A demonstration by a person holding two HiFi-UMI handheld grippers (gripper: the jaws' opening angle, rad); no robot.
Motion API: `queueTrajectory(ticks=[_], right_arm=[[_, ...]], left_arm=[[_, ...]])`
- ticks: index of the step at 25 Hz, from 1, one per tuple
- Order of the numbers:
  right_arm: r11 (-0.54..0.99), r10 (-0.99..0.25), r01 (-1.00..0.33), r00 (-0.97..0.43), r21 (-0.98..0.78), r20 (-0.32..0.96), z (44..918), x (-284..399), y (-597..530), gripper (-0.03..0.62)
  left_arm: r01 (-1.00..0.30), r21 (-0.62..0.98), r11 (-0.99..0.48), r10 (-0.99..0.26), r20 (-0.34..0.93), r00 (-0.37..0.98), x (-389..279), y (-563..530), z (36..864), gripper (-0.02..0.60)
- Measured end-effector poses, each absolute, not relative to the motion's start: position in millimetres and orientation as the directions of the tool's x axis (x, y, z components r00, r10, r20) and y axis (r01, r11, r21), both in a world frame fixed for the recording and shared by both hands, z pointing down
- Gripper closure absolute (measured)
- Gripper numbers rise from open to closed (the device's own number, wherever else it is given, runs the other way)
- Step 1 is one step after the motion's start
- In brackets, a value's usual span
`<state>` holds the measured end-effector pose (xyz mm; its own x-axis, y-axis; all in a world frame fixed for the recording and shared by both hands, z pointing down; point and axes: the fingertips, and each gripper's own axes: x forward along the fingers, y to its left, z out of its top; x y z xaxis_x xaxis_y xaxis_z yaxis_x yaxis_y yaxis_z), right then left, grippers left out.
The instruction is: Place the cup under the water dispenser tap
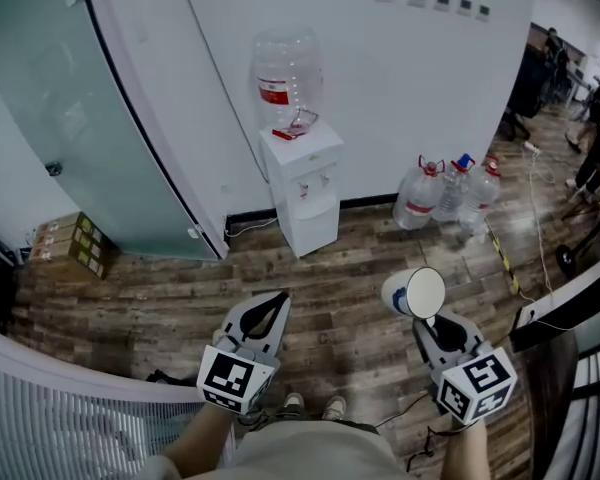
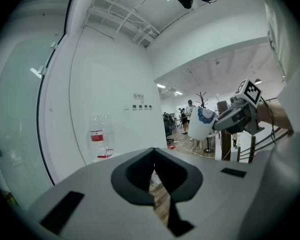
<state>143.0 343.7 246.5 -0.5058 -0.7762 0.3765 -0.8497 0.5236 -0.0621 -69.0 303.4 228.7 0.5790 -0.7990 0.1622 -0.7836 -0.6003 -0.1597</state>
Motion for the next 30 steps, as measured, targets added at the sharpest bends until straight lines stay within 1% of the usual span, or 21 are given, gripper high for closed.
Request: queueTrajectory(ticks=[8, 17, 23, 30], right_arm=[[0.541, -0.773, -0.840, -0.520, -0.051, 0.364, 250.6, 163.0, 327.5, 0.526], [0.559, -0.757, -0.827, -0.535, -0.051, 0.375, 274.6, 163.5, 286.7, 0.526], [0.559, -0.753, -0.827, -0.535, -0.055, 0.383, 283.9, 162.4, 241.9, 0.526], [0.556, -0.742, -0.829, -0.526, -0.056, 0.414, 292.5, 153.3, 167.7, 0.526]], left_arm=[[-0.777, -0.171, -0.606, -0.795, 0.167, 0.583, -42.6, 299.4, 232.6, 0.575], [-0.793, -0.173, -0.584, -0.812, 0.141, 0.567, -40.5, 259.2, 245.3, 0.575], [-0.802, -0.135, -0.582, -0.812, 0.153, 0.564, -42.7, 212.6, 259.6, 0.575], [-0.786, -0.140, -0.603, -0.796, 0.172, 0.580, -45.5, 138.9, 264.5, 0.575]])
